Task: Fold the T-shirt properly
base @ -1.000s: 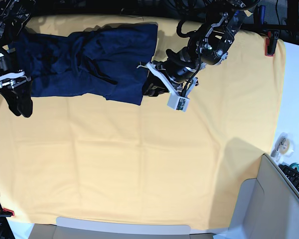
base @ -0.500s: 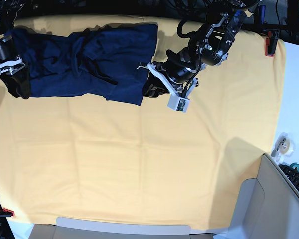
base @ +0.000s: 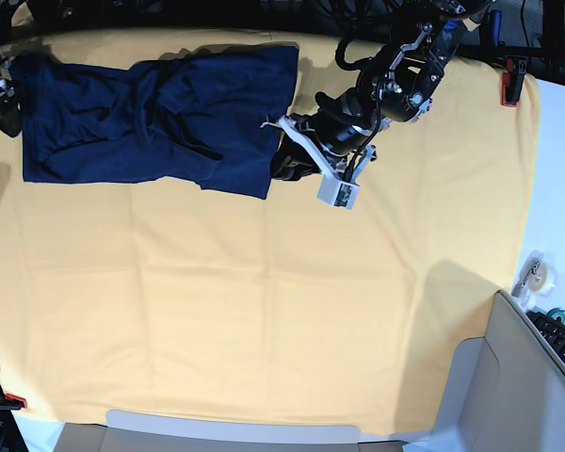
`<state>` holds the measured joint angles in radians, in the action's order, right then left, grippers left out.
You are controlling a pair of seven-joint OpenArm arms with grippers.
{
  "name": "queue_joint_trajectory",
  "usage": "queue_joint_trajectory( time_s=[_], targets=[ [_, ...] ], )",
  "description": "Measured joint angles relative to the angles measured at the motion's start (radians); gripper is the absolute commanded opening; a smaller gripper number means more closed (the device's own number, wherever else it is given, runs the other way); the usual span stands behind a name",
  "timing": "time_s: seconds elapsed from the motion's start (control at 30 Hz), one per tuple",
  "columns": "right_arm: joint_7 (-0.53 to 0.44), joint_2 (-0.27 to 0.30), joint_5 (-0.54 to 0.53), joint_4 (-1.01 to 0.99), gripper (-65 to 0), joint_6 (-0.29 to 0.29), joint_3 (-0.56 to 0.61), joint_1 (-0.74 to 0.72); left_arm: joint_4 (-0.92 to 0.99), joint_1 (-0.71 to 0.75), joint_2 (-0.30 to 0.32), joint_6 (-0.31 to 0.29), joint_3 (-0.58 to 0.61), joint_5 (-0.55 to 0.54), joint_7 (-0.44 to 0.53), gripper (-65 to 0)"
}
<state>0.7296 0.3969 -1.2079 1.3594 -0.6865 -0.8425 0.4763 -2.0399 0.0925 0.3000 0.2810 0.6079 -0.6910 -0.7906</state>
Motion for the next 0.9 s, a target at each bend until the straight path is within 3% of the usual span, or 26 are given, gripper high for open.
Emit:
queue_joint_trajectory(
  time_s=[0.17,0.27,0.5,0.9],
  targets=[
    [0.109,-0.001,0.011,-0.118,-33.2,-0.044,-0.114,-0.044,0.000,-0.001,0.005,0.000,0.000,0.000,0.003,-57.0],
    [0.161,0.001,0.077,-0.136,-33.2,-0.012,-0.166,-0.060,0.000,-0.001,0.005,0.000,0.000,0.000,0.003,-57.0],
    [0.208,-0.008,0.159,-0.126,-33.2,-0.021,-0.172,-0.086,0.001,-0.001,-0.001,0.000,0.000,0.000,0.006,-57.0],
    [0.273,-0.037,0.191,-0.015,-33.2,0.002,-0.172,-0.108,0.001,0.027,-0.003,0.000,0.000,0.000,0.006,-57.0]
  ],
)
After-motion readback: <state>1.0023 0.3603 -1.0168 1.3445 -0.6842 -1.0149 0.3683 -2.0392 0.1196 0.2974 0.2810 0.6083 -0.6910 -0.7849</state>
